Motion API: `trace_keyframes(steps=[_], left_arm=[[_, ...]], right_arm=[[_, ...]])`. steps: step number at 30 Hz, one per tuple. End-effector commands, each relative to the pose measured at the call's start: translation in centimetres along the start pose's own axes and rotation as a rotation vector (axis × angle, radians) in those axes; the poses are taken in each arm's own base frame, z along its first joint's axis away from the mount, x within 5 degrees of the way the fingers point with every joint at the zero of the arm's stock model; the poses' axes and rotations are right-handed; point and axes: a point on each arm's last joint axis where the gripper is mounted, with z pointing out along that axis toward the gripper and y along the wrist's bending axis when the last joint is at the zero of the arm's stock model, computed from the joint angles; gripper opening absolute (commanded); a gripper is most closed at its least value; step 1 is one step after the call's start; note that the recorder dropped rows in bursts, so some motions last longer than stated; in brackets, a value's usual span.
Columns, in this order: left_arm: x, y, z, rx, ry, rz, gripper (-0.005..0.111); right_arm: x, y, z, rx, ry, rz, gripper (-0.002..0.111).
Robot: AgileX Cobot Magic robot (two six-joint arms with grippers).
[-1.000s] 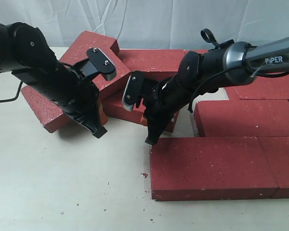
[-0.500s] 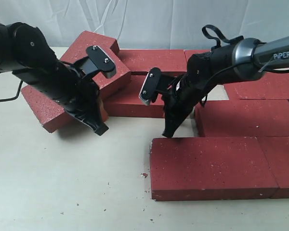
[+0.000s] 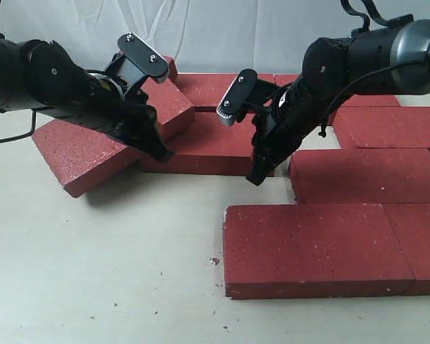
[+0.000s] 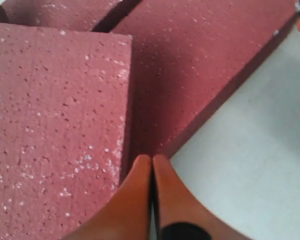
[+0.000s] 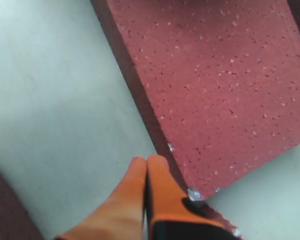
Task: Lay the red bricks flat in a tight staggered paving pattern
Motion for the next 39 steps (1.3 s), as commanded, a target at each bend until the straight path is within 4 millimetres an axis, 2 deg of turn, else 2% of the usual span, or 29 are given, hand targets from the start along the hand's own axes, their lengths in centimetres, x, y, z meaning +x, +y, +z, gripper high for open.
trace_keyframes(steps=[1,4,10,14,18,21,24,32,39], left_arm=[[0.1,-0.1,0.5,0.002,-0.001,-0.029,0.0],[0.0,-0.3,0.5,0.017,-0.006,-0.047,0.0],[-1.0,-2.3,0.8,0.031,-0.057,0.036,0.0],[-0.9,-2.2,1.9,-0.017,-0.079,0.07,0.0],[-0.7,-1.5,3.5,-0.109,-0.124,0.113,0.0],[-0.8,-1.2,3.9,-0.152,-0.155,0.113,0.0],[-0.7,-0.4,3.9,-0.175,-0.16,0.123,0.0],[1.0,3.4,3.6,-0.213,-0.097,0.034,0.0],[1.1,4.0,2.8,-0.207,-0.087,0.017,0.0]], right_arm=[[-0.2,-0.4,-0.5,0.018,-0.028,0.021,-0.001],[-0.3,-0.4,-0.5,0.022,-0.035,0.025,-0.001],[-0.4,-0.5,-0.5,0.035,-0.051,0.029,-0.001],[-0.5,-0.5,-0.5,0.033,-0.058,0.041,-0.001],[-0.5,-0.5,-0.5,0.032,-0.062,0.046,-0.001],[-0.5,-0.5,-0.5,0.032,-0.062,0.046,-0.001],[-0.5,-0.5,-0.5,0.032,-0.062,0.046,-0.001],[-0.6,-0.5,-0.5,0.034,-0.063,0.046,-0.001],[-0.5,-0.5,-0.5,0.034,-0.063,0.046,-0.001]])
